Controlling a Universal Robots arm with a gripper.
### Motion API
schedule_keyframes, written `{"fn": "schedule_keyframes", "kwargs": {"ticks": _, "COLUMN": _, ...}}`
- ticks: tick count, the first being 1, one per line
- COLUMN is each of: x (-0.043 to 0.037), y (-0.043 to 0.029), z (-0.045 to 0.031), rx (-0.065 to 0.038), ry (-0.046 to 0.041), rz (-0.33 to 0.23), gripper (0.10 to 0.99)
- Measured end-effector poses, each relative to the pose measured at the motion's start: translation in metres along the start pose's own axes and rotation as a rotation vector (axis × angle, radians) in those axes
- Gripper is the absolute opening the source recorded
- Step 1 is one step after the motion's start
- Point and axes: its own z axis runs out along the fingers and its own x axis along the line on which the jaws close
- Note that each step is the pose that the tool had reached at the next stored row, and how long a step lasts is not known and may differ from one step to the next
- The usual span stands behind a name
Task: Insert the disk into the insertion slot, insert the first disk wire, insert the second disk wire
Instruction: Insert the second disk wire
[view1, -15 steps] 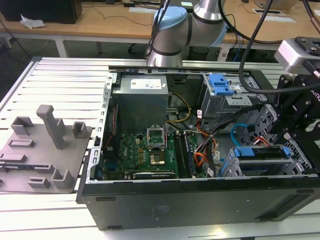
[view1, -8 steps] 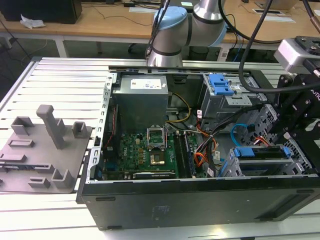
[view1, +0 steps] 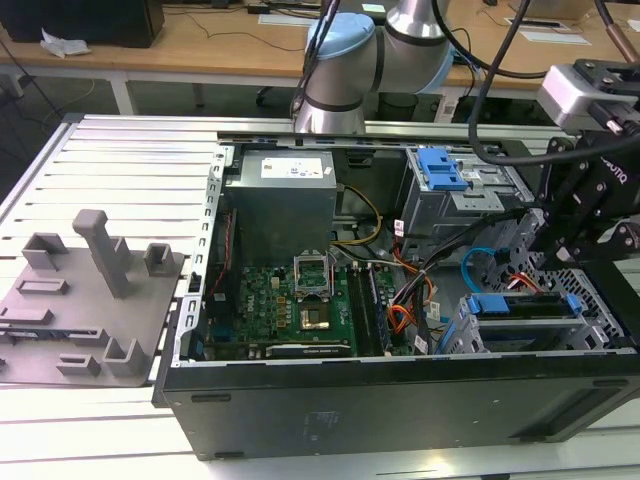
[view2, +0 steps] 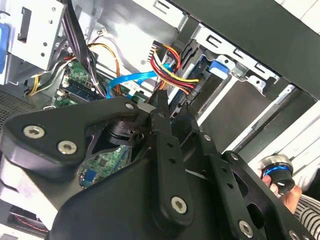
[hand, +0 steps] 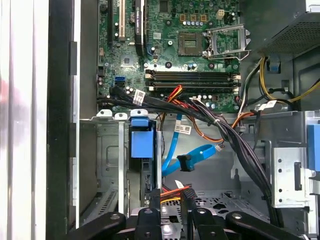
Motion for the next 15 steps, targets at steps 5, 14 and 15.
{"fn": "schedule_keyframes", "kwargs": {"ticks": 5, "x": -0.0003, "y": 0.0, "z": 0.0001, "rx": -0.002, "ry": 0.003, "rz": -0.062, "gripper": 0.302}}
{"fn": "schedule_keyframes", "kwargs": {"ticks": 14, "x": -0.0135, "y": 0.0002, "z": 0.0009, "rx": -0.002, "ry": 0.004, "rz": -0.081, "gripper": 0.302}}
{"fn": "schedule_keyframes", "kwargs": {"ticks": 15, "x": -0.0145, "y": 0.0003, "z": 0.001, "rx": -0.002, "ry": 0.0041, "rz": -0.081, "gripper": 0.302}}
